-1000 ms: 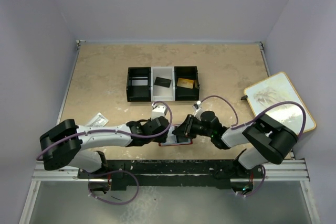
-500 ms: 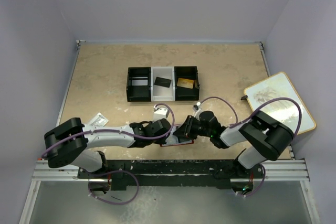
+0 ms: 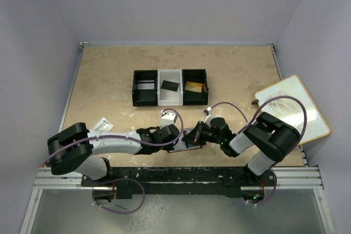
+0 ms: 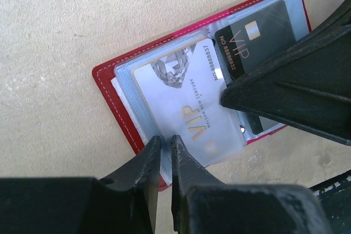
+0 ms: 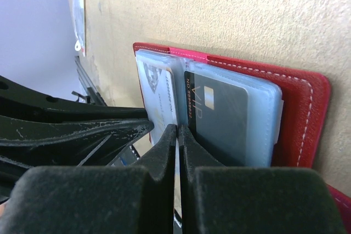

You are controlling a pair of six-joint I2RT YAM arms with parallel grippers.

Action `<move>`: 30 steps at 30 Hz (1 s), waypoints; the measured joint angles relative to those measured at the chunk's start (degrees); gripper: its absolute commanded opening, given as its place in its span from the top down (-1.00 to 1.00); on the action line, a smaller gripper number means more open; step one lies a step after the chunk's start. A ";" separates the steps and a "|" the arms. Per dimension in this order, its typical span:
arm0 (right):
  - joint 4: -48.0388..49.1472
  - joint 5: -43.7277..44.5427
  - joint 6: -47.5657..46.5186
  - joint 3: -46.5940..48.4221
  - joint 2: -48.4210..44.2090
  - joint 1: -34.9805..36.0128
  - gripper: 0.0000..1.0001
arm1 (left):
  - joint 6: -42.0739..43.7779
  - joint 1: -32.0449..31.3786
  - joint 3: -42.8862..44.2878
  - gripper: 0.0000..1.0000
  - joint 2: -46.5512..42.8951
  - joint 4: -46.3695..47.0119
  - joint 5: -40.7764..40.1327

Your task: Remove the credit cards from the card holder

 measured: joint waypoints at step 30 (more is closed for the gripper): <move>-3.89 -1.36 -0.07 -5.79 -11.63 -4.44 0.80 | -0.48 -0.07 1.01 0.91 2.23 2.67 -1.29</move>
